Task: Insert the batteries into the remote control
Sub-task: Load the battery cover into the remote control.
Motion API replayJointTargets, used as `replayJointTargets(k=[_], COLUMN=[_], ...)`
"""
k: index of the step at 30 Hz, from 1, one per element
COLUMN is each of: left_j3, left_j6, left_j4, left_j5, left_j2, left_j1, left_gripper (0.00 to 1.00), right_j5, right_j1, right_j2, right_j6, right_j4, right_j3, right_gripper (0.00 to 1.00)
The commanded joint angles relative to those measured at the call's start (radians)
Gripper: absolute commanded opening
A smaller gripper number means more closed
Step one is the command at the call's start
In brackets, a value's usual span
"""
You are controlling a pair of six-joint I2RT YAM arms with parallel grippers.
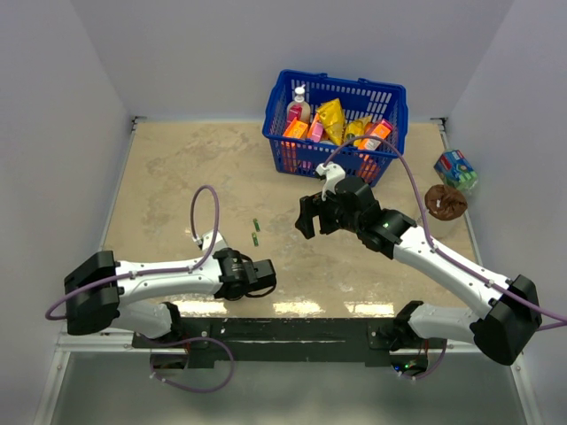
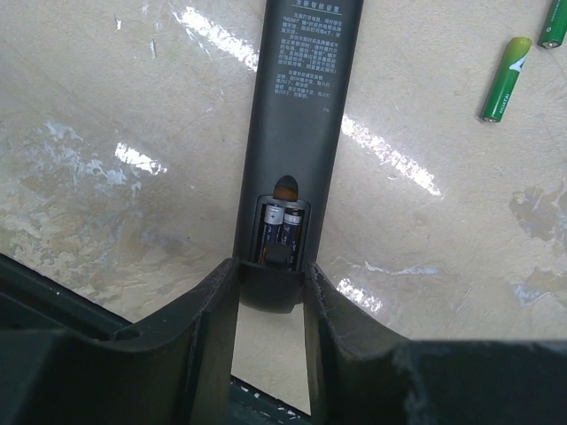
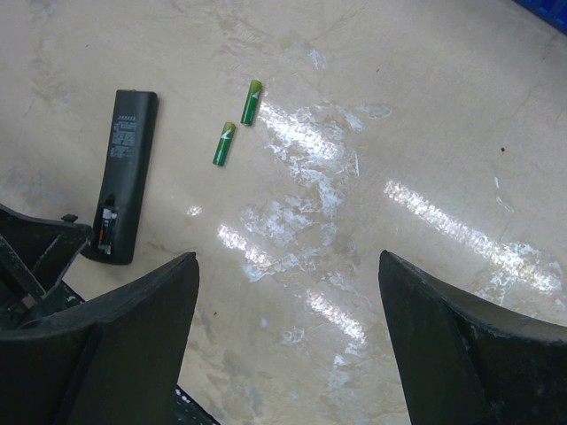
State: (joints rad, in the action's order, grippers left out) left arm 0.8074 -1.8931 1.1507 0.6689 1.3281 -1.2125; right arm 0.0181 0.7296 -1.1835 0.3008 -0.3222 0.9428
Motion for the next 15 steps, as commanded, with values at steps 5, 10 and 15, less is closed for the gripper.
replayJointTargets(k=[5,10,15], left_j3=[0.019,0.018,0.019], left_j6=[-0.043,-0.038,-0.038], left_j4=[0.029,0.009,0.001], left_j5=[0.055,0.075,0.084], left_j2=[0.013,0.003,0.002], left_j1=[-0.012,-0.012,-0.012], left_gripper=[0.0,0.0,0.0], right_j5=[0.008,0.008,0.009], right_j1=[0.007,0.007,0.007], right_j2=[0.019,0.019,0.019], right_j6=[-0.017,-0.017,-0.017], right_j4=[0.031,0.031,0.031], right_j3=[0.011,0.01,0.01], right_gripper=[0.85,0.85,0.85])
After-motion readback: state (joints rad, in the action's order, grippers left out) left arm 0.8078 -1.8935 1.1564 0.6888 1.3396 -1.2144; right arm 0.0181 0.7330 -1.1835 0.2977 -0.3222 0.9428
